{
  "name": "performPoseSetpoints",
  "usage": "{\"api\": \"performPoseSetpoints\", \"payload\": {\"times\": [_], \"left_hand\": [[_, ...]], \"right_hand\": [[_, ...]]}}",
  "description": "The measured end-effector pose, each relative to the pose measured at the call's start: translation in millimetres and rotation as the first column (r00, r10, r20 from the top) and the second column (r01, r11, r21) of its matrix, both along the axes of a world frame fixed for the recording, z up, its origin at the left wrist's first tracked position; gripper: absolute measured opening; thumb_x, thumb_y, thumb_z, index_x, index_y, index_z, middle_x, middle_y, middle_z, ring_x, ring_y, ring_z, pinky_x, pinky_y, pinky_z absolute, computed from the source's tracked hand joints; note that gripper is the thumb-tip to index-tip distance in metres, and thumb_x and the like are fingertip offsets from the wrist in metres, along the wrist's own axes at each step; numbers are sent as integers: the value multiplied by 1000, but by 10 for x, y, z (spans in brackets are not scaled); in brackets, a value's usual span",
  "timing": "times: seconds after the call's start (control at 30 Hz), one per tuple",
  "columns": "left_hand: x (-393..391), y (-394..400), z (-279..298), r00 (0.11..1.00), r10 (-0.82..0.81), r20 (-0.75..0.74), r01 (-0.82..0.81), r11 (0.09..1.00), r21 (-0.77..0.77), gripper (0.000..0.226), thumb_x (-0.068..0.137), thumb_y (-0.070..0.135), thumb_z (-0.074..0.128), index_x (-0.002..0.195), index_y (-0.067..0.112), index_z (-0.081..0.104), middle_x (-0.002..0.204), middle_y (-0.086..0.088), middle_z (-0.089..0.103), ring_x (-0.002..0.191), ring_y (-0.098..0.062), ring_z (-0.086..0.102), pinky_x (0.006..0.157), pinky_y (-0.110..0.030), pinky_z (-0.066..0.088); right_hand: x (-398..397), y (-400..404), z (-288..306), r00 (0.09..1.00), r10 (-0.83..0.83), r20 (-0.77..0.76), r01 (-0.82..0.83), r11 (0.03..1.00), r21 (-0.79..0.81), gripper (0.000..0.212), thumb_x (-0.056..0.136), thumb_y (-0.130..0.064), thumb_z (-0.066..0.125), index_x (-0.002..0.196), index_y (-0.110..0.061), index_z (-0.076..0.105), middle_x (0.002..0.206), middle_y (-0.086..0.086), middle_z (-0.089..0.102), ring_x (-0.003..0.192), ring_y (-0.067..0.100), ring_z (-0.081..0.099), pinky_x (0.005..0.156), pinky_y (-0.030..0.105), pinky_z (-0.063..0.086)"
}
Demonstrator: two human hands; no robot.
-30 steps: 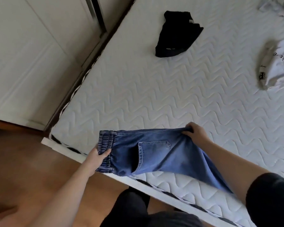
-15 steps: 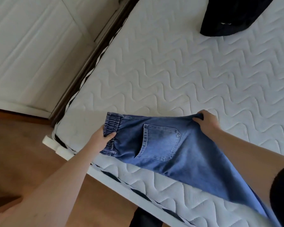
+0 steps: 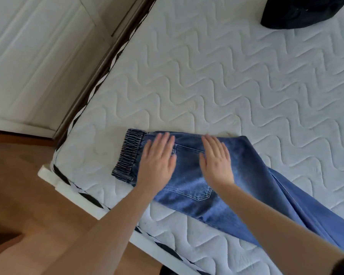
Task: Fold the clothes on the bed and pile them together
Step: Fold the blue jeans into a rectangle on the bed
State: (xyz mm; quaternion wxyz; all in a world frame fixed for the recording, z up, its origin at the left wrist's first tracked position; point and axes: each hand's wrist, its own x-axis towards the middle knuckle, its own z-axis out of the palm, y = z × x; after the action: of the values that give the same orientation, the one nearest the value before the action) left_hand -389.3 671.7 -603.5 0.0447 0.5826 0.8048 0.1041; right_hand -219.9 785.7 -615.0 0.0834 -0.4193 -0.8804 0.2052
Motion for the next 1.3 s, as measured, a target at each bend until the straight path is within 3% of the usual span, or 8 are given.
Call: {"api": "performPoseSetpoints", "payload": {"times": [0.13, 0.23, 0.53, 0.7, 0.8, 1.0, 1.13, 1.3], "left_hand": [[165, 42, -393, 990, -132, -42, 119, 966, -231, 61, 104, 44, 33, 156, 14, 22, 163, -6, 20, 150, -22, 20, 119, -47, 21], [81, 2, -656, 989, -146, -36, 133, 961, -242, 63, 103, 45, 34, 157, 18, 17, 164, -4, 14, 150, -21, 17, 121, -47, 18], [11, 6, -1031, 979, -195, -64, 184, 971, -152, 63, 99, 43, 28, 157, 26, 12, 165, -4, 8, 151, -25, 13, 122, -50, 7], [65, 59, -871, 974, -193, -119, 164, 962, -218, 61, 98, 38, 35, 156, 27, 21, 163, -8, 16, 149, -29, 19, 120, -53, 12], [230, 124, -599, 972, -153, -177, 94, 949, -301, 62, 94, 29, 47, 153, 19, 31, 160, -15, 26, 145, -34, 28, 119, -55, 17], [1285, 340, -39, 988, -56, -145, 22, 974, -227, 53, 93, 24, 47, 145, 15, 43, 154, -12, 36, 145, -34, 26, 119, -54, 11], [2538, 489, 98, 961, -275, 19, 273, 939, -209, 54, 87, 18, 64, 140, 12, 52, 146, -21, 45, 138, -45, 36, 110, -61, 32], [3955, 576, 150, 756, -640, 137, 655, 744, -134, 52, 81, 22, 73, 131, 10, 62, 139, -20, 55, 131, -38, 50, 106, -55, 41]], "right_hand": [[16, -14, -309, 963, 106, 249, -99, 994, -40, 59, 100, -34, 42, 153, -15, 25, 160, 3, 24, 148, 21, 21, 121, 40, 10], [160, 175, -542, 932, 179, 317, -175, 984, -41, 63, 100, -46, 34, 156, -22, 16, 162, -2, 15, 149, 16, 14, 122, 40, 2], [211, 246, -898, 938, 222, 265, -235, 972, 19, 67, 96, -49, 27, 156, -24, 9, 164, -4, 4, 150, 14, 6, 121, 41, 0], [187, 327, -707, 918, 291, 270, -260, 955, -145, 65, 99, -46, 25, 156, -27, -2, 163, -8, -6, 149, 10, -8, 120, 40, -7], [299, 406, -406, 922, 339, 188, -287, 923, -256, 62, 100, -35, 34, 156, -24, 8, 163, -5, 3, 150, 11, -1, 121, 36, -4], [1787, 109, 223, 983, 3, 185, 15, 995, -96, 49, 94, -22, 49, 143, -15, 44, 144, 5, 49, 137, 23, 40, 122, 42, 12], [3237, -71, 366, 931, -221, 291, 247, 967, -55, 46, 92, -16, 52, 137, -10, 51, 139, 6, 55, 136, 24, 43, 122, 40, 10], [4691, -445, 369, 864, -386, 323, 434, 897, -89, 49, 88, -11, 62, 135, -5, 53, 141, 14, 52, 136, 31, 42, 115, 44, 29]]}}
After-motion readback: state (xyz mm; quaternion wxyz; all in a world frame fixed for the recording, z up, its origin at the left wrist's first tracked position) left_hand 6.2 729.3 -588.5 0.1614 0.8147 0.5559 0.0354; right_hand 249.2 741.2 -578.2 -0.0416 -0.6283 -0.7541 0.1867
